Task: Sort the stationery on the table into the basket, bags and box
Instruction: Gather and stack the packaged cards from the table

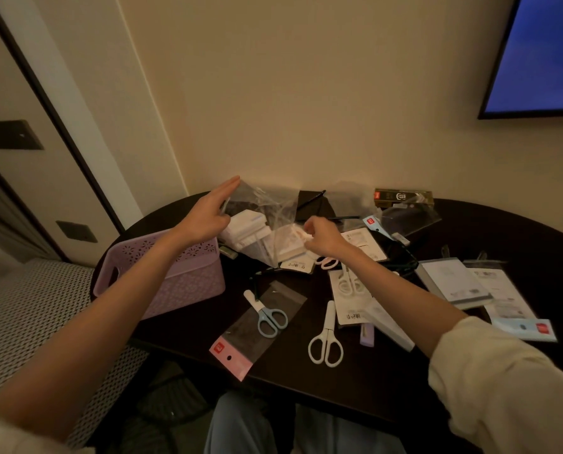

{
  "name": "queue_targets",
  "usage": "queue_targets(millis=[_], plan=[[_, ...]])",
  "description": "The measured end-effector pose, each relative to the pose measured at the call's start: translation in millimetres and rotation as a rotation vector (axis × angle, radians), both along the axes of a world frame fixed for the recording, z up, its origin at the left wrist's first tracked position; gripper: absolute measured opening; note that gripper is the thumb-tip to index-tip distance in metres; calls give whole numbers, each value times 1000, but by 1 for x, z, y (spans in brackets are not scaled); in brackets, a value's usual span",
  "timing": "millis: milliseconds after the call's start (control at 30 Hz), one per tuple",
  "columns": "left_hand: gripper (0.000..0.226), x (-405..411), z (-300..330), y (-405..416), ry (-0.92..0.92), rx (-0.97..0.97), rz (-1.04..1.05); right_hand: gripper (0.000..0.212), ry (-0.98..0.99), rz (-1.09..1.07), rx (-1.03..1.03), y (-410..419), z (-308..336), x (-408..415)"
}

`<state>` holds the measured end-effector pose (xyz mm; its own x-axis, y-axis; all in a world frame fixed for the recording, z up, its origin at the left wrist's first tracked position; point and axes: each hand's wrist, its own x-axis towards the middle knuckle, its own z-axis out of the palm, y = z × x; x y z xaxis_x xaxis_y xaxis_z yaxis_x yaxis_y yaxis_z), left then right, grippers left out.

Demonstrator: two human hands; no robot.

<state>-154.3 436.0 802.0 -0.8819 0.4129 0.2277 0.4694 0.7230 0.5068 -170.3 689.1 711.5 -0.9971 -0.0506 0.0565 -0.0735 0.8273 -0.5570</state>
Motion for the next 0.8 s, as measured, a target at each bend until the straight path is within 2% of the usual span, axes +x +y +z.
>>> queue_targets(millis=[133,267,467,667,800], plan=[[78,-5,3,-3,-14,20,8,88,-82,160,125,-7,-21,-12],[76,-9,8,-3,-18,38,12,106,-140,228,164,-10,-23,-33],[75,-15,13,-1,-33,9,4,115,-259,322,252,-12,-6,-67],[76,-16,12,-3,-46,9,-12,94,-269,367,504,-21,10,-71],[76,-15,13,-2,-46,26,-3,86,-181,357,528,-22,17,-62]])
